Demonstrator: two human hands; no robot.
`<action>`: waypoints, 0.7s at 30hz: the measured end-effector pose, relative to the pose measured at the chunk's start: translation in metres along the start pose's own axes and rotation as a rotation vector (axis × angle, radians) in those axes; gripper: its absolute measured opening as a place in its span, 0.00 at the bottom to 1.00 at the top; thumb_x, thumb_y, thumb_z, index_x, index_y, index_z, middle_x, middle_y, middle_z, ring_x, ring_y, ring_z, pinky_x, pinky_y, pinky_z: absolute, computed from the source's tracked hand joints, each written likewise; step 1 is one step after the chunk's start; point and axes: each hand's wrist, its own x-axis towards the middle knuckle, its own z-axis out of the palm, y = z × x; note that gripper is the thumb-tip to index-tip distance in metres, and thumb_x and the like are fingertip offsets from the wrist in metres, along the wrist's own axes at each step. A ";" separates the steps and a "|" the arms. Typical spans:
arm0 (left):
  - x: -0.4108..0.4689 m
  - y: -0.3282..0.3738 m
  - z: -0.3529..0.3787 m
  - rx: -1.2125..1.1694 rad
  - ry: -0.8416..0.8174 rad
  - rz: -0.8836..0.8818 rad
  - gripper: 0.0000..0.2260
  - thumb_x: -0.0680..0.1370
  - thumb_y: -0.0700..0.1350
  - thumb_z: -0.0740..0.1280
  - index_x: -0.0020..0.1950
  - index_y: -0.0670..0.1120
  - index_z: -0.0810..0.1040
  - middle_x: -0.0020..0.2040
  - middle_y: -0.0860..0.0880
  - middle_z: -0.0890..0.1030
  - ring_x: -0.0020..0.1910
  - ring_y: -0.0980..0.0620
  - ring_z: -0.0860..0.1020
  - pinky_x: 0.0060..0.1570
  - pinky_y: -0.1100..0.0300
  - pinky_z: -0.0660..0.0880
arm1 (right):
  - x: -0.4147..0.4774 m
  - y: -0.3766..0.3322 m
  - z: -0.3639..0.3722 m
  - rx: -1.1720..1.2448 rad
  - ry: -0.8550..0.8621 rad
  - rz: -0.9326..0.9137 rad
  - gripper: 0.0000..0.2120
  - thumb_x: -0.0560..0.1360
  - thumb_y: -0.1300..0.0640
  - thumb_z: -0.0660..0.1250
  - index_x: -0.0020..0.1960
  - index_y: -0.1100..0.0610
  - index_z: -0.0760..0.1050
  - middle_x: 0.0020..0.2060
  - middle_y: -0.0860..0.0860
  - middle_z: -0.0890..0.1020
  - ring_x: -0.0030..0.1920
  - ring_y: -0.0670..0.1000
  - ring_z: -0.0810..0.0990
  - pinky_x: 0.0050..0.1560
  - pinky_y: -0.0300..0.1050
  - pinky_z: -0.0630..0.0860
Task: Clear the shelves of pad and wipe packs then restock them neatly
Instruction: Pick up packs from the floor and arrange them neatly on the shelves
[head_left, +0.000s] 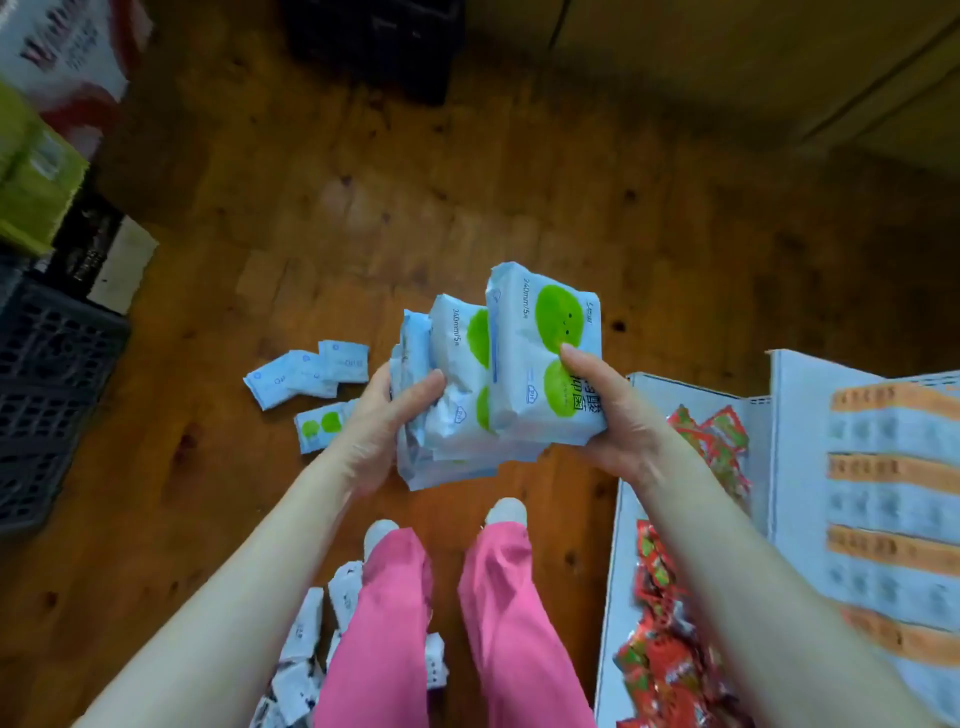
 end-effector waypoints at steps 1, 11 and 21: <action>-0.006 0.010 0.013 0.075 -0.022 0.015 0.44 0.60 0.59 0.79 0.69 0.43 0.67 0.63 0.39 0.77 0.61 0.39 0.76 0.61 0.43 0.72 | -0.023 -0.010 0.000 0.017 -0.002 -0.025 0.30 0.48 0.50 0.83 0.48 0.57 0.83 0.46 0.56 0.85 0.44 0.53 0.85 0.42 0.45 0.81; -0.064 0.068 0.231 0.351 -0.454 0.099 0.35 0.61 0.58 0.77 0.61 0.42 0.72 0.51 0.44 0.83 0.45 0.49 0.83 0.39 0.59 0.78 | -0.238 -0.098 -0.039 0.107 0.063 -0.433 0.31 0.50 0.50 0.83 0.51 0.57 0.83 0.50 0.57 0.84 0.48 0.55 0.84 0.47 0.49 0.81; -0.112 -0.020 0.473 0.473 -0.816 0.063 0.22 0.67 0.57 0.73 0.55 0.46 0.78 0.50 0.43 0.84 0.46 0.45 0.82 0.49 0.51 0.78 | -0.443 -0.109 -0.181 0.265 0.327 -0.742 0.34 0.45 0.49 0.84 0.49 0.58 0.84 0.46 0.57 0.85 0.42 0.52 0.85 0.38 0.45 0.81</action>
